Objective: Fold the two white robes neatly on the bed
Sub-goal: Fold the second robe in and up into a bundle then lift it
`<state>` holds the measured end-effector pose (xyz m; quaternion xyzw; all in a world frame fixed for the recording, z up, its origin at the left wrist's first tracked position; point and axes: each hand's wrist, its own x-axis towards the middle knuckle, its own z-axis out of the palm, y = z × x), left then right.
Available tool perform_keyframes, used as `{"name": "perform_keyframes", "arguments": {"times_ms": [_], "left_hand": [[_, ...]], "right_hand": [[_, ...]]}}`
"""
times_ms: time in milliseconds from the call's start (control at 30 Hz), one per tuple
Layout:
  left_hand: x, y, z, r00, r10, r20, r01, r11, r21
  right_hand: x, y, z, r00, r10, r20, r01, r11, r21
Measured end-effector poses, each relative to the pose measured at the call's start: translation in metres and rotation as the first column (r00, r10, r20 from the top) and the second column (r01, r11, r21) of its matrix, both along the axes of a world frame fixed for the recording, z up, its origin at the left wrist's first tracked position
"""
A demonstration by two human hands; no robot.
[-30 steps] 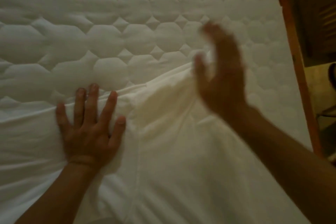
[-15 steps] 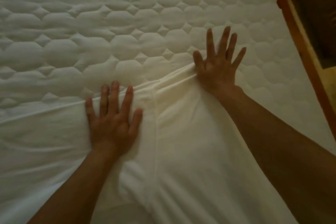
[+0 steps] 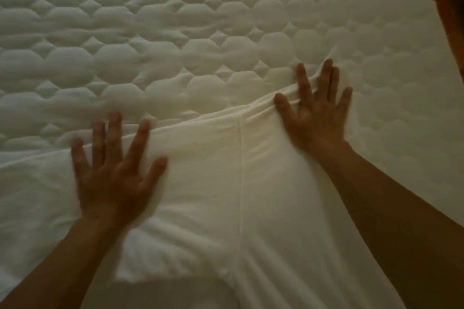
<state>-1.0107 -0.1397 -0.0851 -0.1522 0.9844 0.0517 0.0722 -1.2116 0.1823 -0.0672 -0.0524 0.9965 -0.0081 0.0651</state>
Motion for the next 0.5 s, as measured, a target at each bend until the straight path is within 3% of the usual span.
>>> {"name": "perform_keyframes", "arguments": {"times_ms": [200, 333, 400, 500], "left_hand": [[-0.002, -0.005, 0.004, 1.0, -0.01, 0.022, 0.009, 0.999, 0.03], [0.025, -0.029, 0.016, 0.989, -0.146, 0.019, 0.145, 0.989, 0.03], [0.062, -0.06, 0.021, 0.997, -0.066, 0.037, 0.067, 0.997, -0.039], [0.127, -0.121, 0.028, 0.959, 0.269, 0.092, -0.267, 0.963, -0.032]], "right_hand": [[0.001, -0.002, 0.002, 1.0, 0.016, -0.023, -0.017, 0.999, -0.044], [0.003, 0.0, 0.001, 1.0, 0.0, -0.026, -0.001, 0.999, -0.035], [0.005, 0.0, -0.001, 0.999, 0.019, -0.036, -0.02, 0.999, -0.038], [0.005, 0.001, -0.001, 0.997, 0.024, -0.073, -0.028, 0.998, -0.052]]}}
